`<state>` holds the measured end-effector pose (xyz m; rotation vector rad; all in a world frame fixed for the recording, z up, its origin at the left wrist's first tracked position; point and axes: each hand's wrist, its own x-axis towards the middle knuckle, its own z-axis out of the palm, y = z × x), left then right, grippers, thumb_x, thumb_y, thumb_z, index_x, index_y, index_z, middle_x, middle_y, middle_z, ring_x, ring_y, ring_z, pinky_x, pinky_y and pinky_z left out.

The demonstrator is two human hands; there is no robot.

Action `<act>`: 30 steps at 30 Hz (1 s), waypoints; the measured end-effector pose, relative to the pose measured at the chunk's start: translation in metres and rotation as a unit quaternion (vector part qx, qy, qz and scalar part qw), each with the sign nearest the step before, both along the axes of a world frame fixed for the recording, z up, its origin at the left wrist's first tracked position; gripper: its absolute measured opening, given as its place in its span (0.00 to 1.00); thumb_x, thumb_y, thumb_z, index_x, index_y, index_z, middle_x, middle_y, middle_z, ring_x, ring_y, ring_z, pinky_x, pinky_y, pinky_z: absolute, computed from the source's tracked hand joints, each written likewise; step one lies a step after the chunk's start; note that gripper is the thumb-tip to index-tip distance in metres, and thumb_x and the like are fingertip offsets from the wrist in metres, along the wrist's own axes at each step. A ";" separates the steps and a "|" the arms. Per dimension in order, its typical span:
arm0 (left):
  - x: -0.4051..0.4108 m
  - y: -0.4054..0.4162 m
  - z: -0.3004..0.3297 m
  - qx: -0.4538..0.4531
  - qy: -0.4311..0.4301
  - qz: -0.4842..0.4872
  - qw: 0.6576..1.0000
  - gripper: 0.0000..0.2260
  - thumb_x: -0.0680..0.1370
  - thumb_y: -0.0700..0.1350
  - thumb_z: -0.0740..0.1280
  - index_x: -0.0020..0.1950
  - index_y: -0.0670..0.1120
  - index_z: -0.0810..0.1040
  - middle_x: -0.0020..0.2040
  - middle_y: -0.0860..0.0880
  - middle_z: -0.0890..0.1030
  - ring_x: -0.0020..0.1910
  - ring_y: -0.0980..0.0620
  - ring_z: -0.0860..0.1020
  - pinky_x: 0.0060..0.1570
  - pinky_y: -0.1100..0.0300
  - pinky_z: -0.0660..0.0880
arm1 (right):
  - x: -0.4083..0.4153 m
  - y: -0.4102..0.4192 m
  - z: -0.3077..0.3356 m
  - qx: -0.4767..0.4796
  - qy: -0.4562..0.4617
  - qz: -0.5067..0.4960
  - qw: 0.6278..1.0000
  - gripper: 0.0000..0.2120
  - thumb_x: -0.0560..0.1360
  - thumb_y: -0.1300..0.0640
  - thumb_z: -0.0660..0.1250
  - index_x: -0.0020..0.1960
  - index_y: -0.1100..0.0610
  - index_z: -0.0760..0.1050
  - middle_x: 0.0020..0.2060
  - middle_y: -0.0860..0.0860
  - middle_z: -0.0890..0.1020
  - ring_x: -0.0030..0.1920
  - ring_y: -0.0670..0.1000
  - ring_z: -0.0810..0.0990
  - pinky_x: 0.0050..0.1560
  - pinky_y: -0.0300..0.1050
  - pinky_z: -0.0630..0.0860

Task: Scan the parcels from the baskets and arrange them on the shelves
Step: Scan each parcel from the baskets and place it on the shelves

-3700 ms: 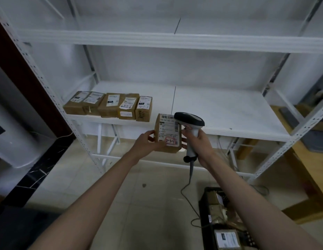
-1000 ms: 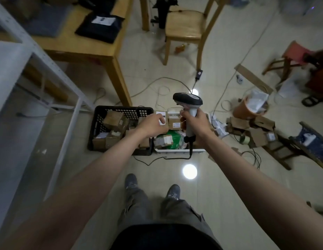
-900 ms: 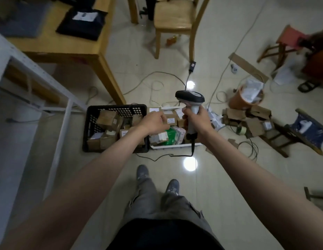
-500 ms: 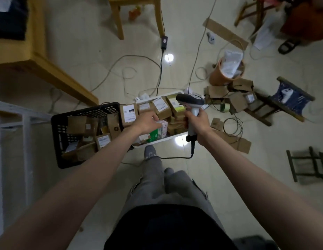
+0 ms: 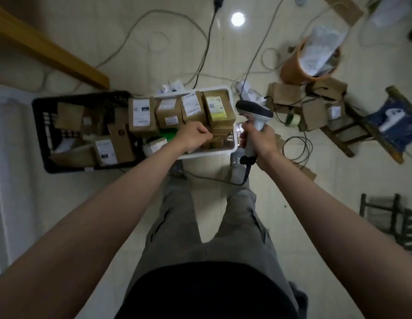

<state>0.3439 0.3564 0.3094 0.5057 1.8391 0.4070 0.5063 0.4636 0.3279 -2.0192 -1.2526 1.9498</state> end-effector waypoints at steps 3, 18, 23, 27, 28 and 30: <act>0.024 0.016 -0.040 -0.032 -0.005 0.069 0.997 0.06 0.80 0.47 0.69 0.53 0.46 0.83 0.53 0.48 0.80 0.58 0.49 0.78 0.53 0.59 0.72 | 0.014 0.029 -0.046 -0.031 0.006 0.025 0.999 0.05 0.79 0.60 0.67 0.45 0.59 0.76 0.27 0.50 0.79 0.27 0.48 0.77 0.33 0.44 0.77; 0.047 0.073 -0.289 -0.080 0.017 0.379 0.922 0.25 0.80 0.53 0.68 0.74 0.46 0.72 0.68 0.46 0.76 0.66 0.46 0.76 0.68 0.49 0.74 | 0.017 0.094 -0.297 -0.068 0.006 0.115 0.991 0.14 0.80 0.56 0.68 0.64 0.58 0.75 0.53 0.55 0.81 0.55 0.57 0.81 0.47 0.50 0.84; 0.041 0.077 -0.342 -0.074 0.024 0.454 0.887 0.11 0.80 0.54 0.68 0.56 0.49 0.80 0.55 0.47 0.82 0.57 0.47 0.80 0.61 0.51 0.78 | -0.001 0.099 -0.344 -0.072 0.016 0.126 0.989 0.10 0.80 0.56 0.68 0.60 0.54 0.76 0.51 0.53 0.82 0.54 0.56 0.82 0.61 0.62 0.80; 0.045 0.076 -0.362 -0.046 0.011 0.465 0.884 0.12 0.80 0.53 0.69 0.59 0.48 0.82 0.57 0.49 0.82 0.54 0.52 0.79 0.61 0.54 0.78 | -0.008 0.098 -0.358 -0.067 0.015 0.130 0.989 0.13 0.80 0.55 0.68 0.63 0.56 0.75 0.56 0.56 0.82 0.56 0.56 0.81 0.61 0.63 0.79; 0.046 0.076 -0.364 -0.044 0.010 0.470 0.882 0.16 0.80 0.51 0.70 0.65 0.45 0.80 0.60 0.48 0.82 0.58 0.51 0.79 0.63 0.53 0.77 | -0.008 0.098 -0.358 -0.068 0.016 0.126 0.990 0.14 0.80 0.55 0.68 0.64 0.57 0.75 0.56 0.56 0.82 0.57 0.57 0.82 0.61 0.63 0.79; 0.047 0.077 -0.364 -0.041 0.009 0.490 0.871 0.18 0.80 0.46 0.70 0.69 0.44 0.78 0.62 0.46 0.81 0.61 0.48 0.79 0.64 0.52 0.77 | -0.007 0.097 -0.356 -0.073 0.019 0.109 0.991 0.14 0.80 0.56 0.68 0.64 0.57 0.75 0.56 0.57 0.82 0.56 0.57 0.82 0.61 0.64 0.79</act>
